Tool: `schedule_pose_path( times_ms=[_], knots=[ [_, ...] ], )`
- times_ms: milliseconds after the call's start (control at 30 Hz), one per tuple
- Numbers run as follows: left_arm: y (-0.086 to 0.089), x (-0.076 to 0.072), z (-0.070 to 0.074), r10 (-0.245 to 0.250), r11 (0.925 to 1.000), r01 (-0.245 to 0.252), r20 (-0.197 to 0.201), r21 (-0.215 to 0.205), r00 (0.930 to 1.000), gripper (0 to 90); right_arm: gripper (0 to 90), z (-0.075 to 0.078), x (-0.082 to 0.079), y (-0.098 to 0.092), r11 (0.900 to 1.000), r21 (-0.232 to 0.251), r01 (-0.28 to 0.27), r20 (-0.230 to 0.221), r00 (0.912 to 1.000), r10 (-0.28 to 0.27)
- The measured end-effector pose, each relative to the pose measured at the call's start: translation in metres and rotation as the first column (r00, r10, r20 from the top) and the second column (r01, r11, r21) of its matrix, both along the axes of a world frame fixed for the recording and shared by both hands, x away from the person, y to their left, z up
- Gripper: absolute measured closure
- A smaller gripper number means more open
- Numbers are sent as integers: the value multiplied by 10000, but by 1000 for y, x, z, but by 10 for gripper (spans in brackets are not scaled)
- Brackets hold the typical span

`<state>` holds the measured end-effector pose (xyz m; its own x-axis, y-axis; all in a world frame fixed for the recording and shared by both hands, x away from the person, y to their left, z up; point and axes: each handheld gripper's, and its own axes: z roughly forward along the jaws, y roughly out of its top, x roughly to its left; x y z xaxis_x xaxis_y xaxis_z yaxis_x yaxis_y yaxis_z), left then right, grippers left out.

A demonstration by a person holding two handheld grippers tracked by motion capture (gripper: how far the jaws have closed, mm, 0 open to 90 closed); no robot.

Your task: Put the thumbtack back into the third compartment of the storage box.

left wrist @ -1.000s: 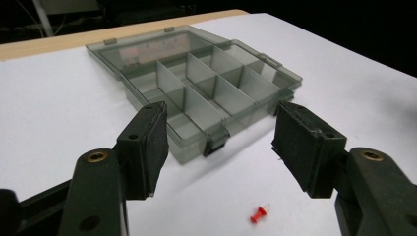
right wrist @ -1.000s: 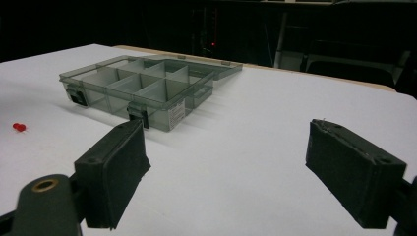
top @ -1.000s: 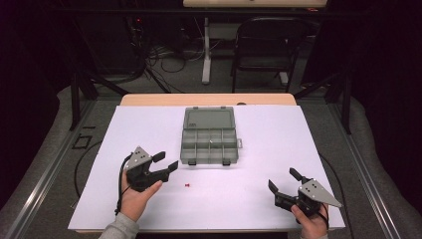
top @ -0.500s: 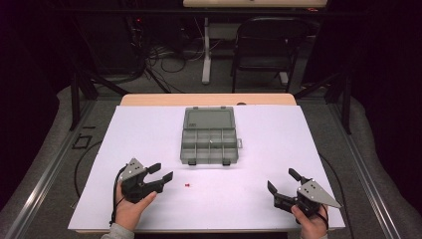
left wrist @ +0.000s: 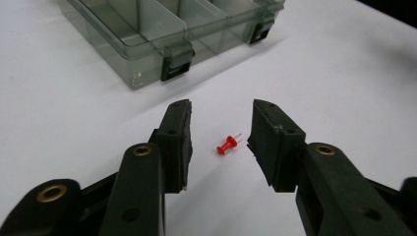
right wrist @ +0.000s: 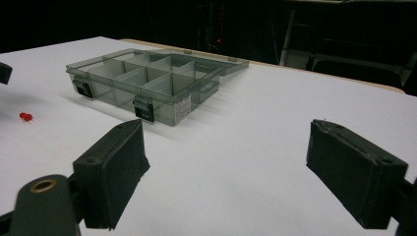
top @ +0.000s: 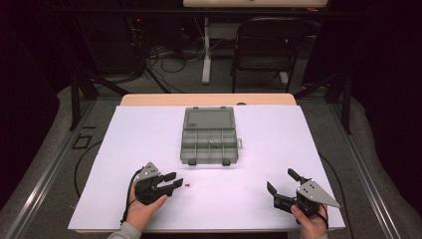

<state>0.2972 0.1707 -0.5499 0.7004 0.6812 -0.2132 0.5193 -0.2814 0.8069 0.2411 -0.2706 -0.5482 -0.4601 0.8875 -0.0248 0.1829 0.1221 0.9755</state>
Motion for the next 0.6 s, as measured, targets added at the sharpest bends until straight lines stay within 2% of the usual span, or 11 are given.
schedule_pose_path(
  times_ms=[67,233,500,600],
  knots=[
    [-4,2,-2,-107,9999,108,-46,31,9999,652,145,0,0,0,10000,-31,-32,-9,10000,32],
    [-12,9,-8,-412,9979,417,-111,488,9991,720,144,0,0,0,10000,-19,-42,-27,10000,42],
    [-14,13,-14,-626,9946,654,-367,808,9974,761,145,0,0,0,10000,-51,-68,-42,10000,68],
    [-15,14,-15,-597,9951,630,-441,768,9972,768,145,0,1,0,10000,-62,-72,-52,10000,72]
  ],
)
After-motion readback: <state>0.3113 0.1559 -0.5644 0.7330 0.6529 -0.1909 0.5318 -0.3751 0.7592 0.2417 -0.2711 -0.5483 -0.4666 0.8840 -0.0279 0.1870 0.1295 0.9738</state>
